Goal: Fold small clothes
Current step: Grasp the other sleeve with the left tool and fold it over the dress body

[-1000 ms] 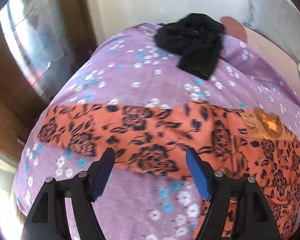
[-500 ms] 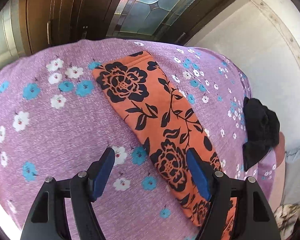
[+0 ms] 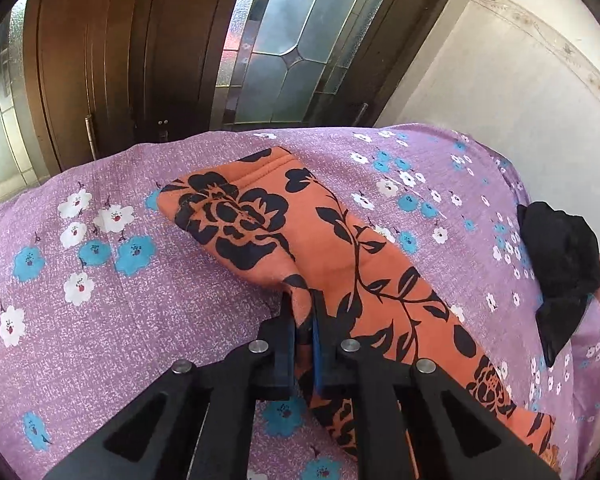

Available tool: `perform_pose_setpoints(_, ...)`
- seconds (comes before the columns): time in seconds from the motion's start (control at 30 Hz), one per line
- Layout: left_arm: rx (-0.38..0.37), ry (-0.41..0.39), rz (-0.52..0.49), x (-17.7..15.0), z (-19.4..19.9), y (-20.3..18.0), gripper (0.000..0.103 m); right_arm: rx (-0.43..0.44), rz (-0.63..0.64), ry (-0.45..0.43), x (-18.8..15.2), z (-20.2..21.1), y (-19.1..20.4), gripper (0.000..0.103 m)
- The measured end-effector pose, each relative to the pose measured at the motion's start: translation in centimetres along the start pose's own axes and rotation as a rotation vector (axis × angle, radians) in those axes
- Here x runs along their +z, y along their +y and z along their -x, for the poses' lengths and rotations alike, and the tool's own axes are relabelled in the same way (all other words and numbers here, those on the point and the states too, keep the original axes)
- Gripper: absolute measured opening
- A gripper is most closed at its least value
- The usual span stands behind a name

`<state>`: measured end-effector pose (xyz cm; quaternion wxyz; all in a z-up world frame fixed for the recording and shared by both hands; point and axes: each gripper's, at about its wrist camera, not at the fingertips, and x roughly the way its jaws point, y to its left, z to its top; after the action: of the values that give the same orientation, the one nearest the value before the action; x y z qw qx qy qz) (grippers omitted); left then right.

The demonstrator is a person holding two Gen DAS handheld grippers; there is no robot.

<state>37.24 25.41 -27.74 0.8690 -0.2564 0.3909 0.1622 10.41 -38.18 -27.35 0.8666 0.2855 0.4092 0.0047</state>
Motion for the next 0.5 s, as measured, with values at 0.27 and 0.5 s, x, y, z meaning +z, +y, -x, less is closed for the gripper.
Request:
perform_pose_setpoints(0.27, -0.111, -0.127, -0.307, -0.9, 10.6, -6.6, 0.005, -0.005, -0.033, -0.081, 0.6, 2.3, -0.3, 0.059)
perform_pose_setpoints(0.5, -0.337, -0.174, -0.696, -8.3, 22.1, -19.2, 0.005, 0.018, -0.088, -0.180, 1.4, 6.1, -1.2, 0.059)
